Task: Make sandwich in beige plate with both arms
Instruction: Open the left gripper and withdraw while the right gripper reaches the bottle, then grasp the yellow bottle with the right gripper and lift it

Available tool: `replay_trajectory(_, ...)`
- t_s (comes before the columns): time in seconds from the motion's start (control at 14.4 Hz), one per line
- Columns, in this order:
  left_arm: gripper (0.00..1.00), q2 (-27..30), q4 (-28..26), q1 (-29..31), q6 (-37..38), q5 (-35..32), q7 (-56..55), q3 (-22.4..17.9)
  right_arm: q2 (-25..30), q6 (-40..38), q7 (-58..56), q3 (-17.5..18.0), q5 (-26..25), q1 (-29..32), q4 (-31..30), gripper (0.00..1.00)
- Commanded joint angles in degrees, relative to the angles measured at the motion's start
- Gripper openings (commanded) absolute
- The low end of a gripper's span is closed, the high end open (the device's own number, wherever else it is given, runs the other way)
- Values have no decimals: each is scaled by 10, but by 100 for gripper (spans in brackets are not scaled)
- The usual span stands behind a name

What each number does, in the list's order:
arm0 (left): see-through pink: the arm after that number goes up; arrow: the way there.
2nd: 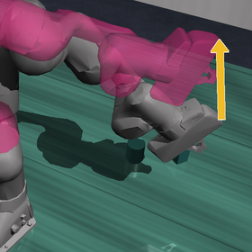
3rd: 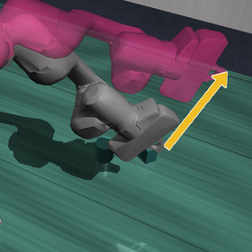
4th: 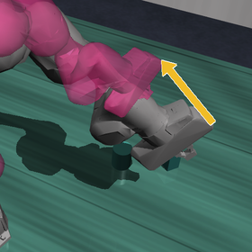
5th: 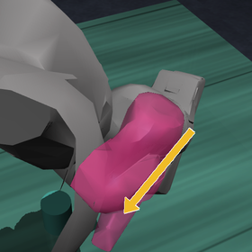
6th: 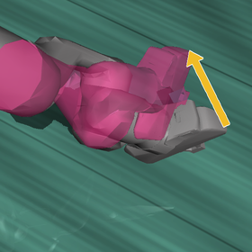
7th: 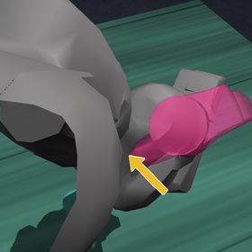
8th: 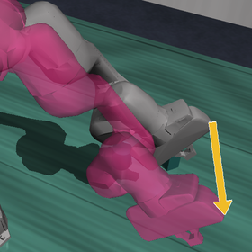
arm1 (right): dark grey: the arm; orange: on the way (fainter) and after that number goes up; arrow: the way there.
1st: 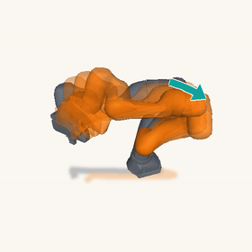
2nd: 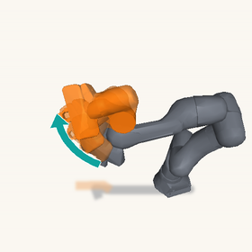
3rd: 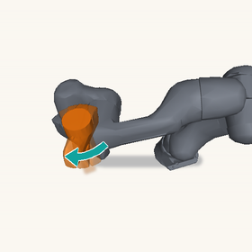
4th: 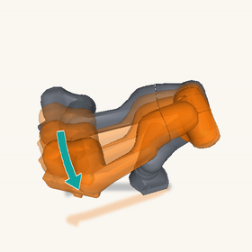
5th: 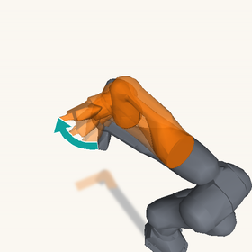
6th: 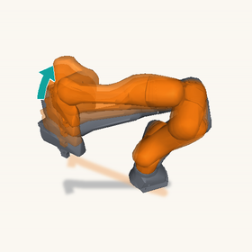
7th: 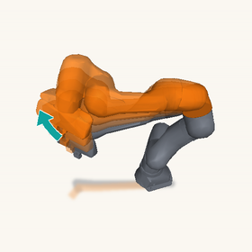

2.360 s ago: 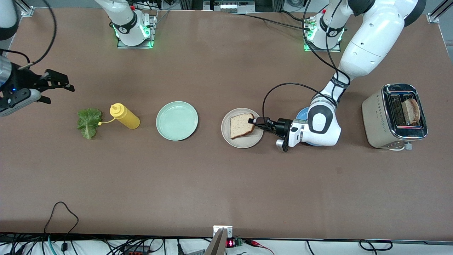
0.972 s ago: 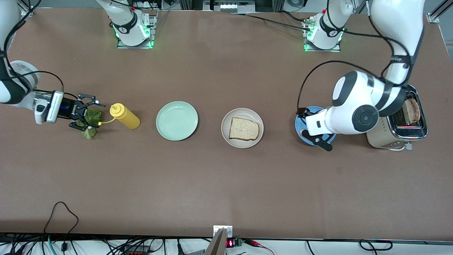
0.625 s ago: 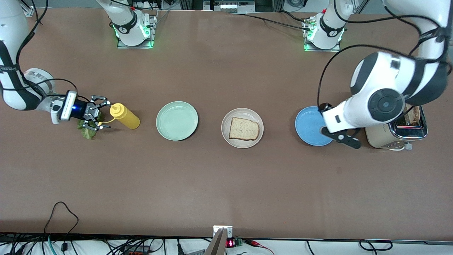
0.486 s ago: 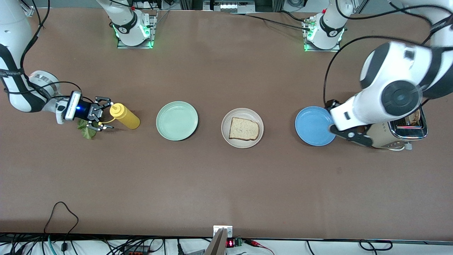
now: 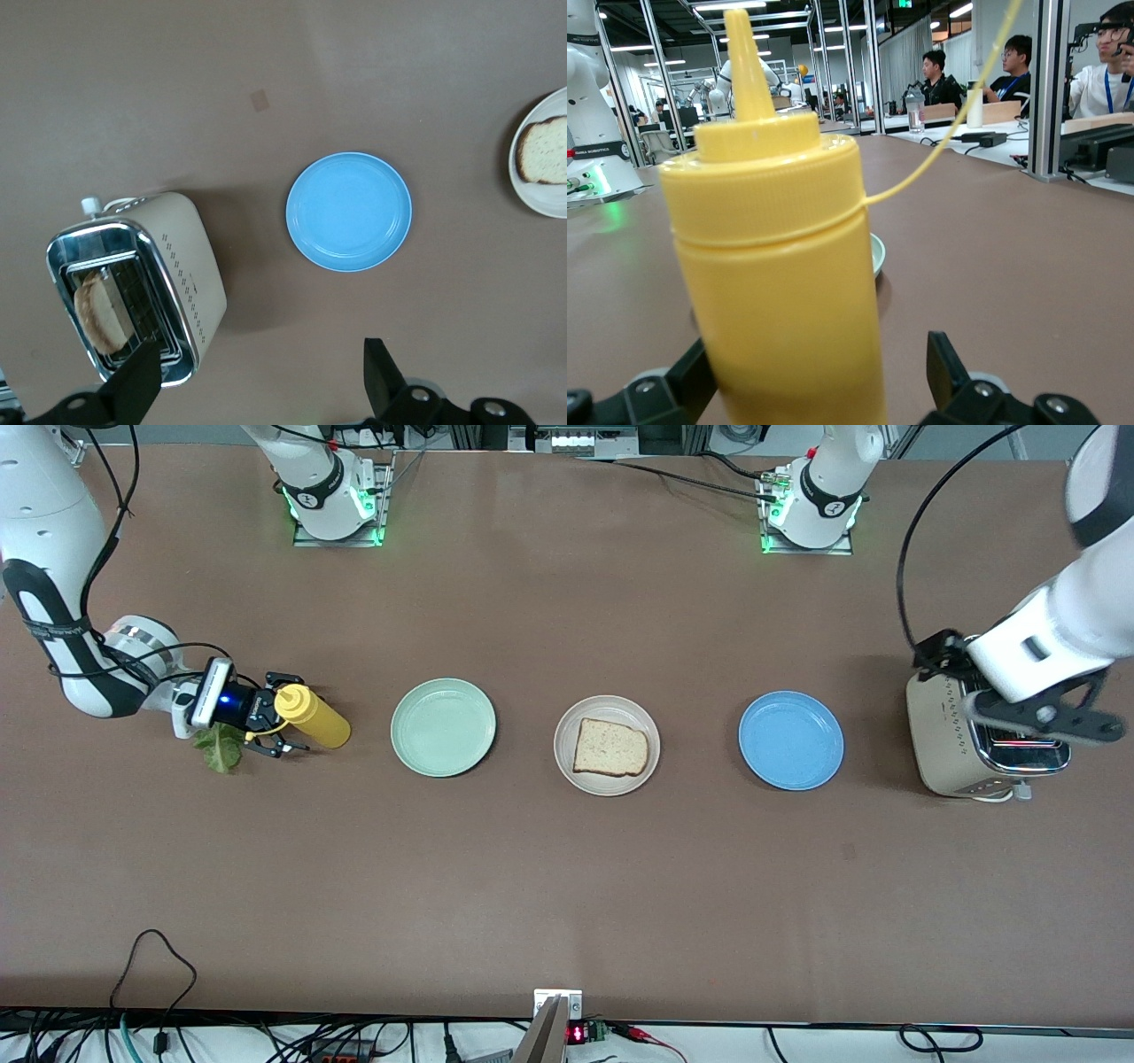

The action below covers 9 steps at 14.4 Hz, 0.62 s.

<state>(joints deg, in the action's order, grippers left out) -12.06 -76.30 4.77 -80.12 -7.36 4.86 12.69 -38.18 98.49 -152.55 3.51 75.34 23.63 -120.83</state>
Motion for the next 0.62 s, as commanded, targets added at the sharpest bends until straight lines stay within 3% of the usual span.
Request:
replay_trajectory(0.0, 100, 106, -144, -41, -87, 46, 3, -85, -5, -8, -20, -1, 24, -18, 2, 100)
replay_trajectory(0.14, 100, 156, -212, -43, -167, 52, 2, -97, -8, -13, -20, -1, 27, -21, 1, 100)
replay_trajectory(0.28, 100, 165, -233, -64, -167, 47, 0, -99, -8, -15, -21, -1, 27, -24, 2, 100)
replay_trajectory(0.35, 100, 166, -228, -70, -139, 47, -1, -110, -8, -15, -21, -1, 27, -24, 1, 86)
replay_trajectory(0.42, 100, 167, -228, -70, -114, 47, 1, -116, -8, -15, -21, -1, 27, -24, 1, 58)
replay_trajectory(0.49, 100, 166, -228, -72, -102, 54, 1, -124, -8, -15, -20, -1, 27, -25, 2, 39)
replay_trajectory(0.56, 100, 166, -226, -78, -104, 58, 2, -136, -8, -15, -18, -1, 27, -25, 2, 29)
